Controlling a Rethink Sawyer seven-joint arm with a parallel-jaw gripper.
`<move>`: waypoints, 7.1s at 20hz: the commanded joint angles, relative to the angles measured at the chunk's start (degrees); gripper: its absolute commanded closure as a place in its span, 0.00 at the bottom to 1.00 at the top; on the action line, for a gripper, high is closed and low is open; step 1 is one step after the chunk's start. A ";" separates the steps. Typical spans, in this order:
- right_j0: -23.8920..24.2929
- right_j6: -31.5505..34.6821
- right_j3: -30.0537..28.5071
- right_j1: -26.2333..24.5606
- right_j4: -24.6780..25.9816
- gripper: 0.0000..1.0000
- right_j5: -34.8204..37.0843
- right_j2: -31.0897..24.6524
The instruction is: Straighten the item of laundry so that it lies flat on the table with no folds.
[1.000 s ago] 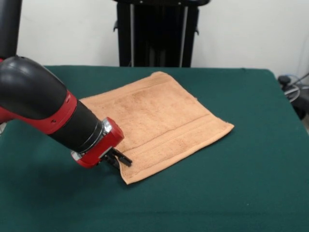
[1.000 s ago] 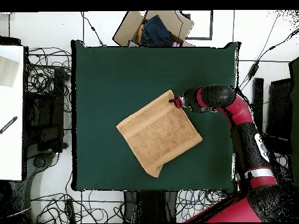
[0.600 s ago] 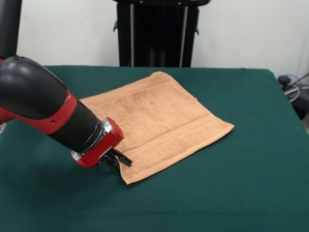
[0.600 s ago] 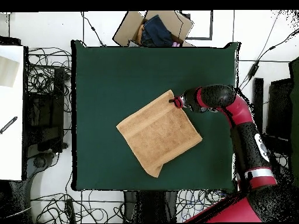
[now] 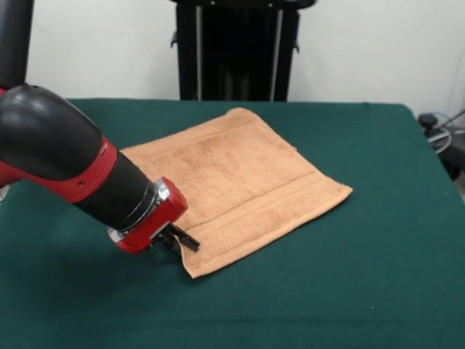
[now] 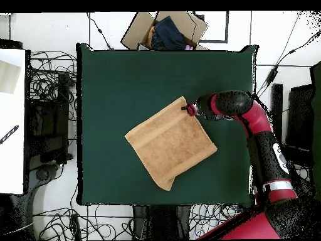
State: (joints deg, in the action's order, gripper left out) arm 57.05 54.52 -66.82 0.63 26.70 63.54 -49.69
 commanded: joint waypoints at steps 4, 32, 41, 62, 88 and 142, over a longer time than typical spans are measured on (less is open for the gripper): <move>-5.92 2.06 4.75 -4.61 4.79 1.00 -12.91 5.43; -8.78 6.11 6.21 -4.38 3.64 1.00 -14.30 7.07; -10.75 10.02 5.69 -3.03 3.77 1.00 -15.01 8.76; -15.57 16.51 3.19 0.07 1.36 1.00 -19.64 13.94; -20.18 18.56 3.22 1.26 -3.84 1.00 -24.36 19.75; -28.96 17.99 16.16 -2.74 -15.45 1.00 -20.38 27.30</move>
State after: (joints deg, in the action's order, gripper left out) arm 31.87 54.73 -55.16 7.17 11.19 59.82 -23.55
